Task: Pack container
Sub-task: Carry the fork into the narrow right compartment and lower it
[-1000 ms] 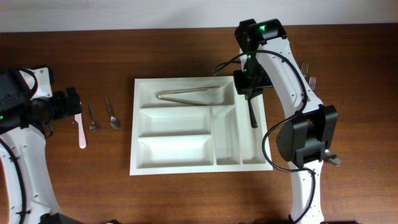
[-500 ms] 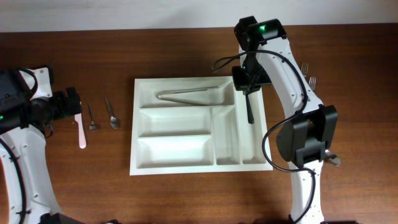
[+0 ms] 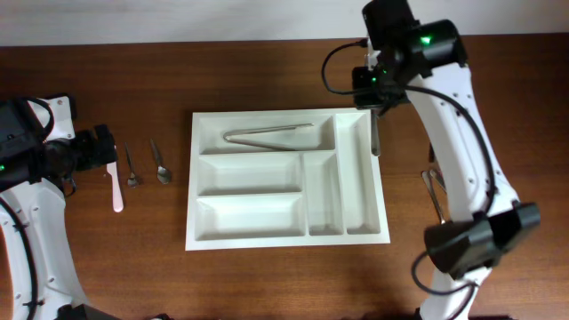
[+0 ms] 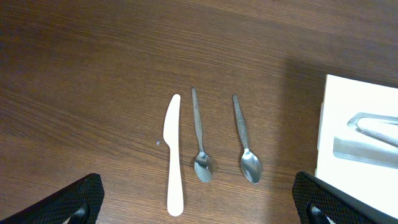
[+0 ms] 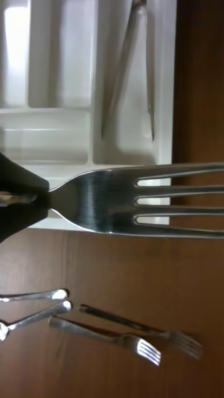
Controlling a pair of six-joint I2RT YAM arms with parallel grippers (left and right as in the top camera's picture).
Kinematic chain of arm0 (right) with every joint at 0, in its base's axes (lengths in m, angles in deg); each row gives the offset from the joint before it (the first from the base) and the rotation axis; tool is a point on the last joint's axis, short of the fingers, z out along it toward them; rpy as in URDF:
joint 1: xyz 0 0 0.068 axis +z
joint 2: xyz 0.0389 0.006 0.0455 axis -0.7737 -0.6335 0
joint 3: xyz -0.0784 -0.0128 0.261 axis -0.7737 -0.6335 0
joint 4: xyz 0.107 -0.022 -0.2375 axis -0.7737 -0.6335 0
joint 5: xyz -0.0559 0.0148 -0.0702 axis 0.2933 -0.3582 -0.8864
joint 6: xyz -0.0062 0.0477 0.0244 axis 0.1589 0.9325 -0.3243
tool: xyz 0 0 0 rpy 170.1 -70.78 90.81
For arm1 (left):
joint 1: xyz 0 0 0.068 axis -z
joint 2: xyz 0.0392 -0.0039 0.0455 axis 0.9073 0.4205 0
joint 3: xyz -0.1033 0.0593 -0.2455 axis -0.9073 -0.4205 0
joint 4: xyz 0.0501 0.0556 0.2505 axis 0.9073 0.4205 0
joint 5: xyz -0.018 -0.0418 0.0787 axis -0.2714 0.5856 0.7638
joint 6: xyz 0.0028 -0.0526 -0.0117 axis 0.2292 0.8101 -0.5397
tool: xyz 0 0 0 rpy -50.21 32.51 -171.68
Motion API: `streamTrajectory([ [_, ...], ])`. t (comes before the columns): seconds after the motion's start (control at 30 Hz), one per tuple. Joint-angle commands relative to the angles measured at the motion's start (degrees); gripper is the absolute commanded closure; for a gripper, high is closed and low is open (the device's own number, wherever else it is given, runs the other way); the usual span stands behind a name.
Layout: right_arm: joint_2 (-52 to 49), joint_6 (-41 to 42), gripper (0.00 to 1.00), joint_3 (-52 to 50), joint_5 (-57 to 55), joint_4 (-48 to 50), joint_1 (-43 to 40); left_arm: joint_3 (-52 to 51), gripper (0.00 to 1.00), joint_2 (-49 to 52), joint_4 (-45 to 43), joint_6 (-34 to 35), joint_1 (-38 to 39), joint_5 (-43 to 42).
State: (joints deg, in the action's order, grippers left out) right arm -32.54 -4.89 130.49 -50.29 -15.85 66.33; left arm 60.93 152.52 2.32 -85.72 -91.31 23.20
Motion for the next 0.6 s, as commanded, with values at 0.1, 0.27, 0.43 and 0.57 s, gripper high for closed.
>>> streamTrajectory([
  [0.1,9.6,1.1,0.96,-20.2,-2.4,9.3,0.1,1.0,0.01,-0.4,0.0,-0.7,-0.2,0.0],
  [0.27,14.0,1.1,0.96,-29.7,-1.7,12.7,0.1,1.0,0.01,-0.4,0.0,-0.7,-0.2,0.0],
  [0.43,13.6,1.1,0.96,-36.6,2.4,17.2,0.1,1.0,0.01,-0.4,0.0,-0.7,-0.2,0.0],
  [0.57,12.6,1.1,0.96,-41.9,3.8,22.6,0.1,1.0,0.01,-0.4,0.0,-0.7,-0.2,0.0],
])
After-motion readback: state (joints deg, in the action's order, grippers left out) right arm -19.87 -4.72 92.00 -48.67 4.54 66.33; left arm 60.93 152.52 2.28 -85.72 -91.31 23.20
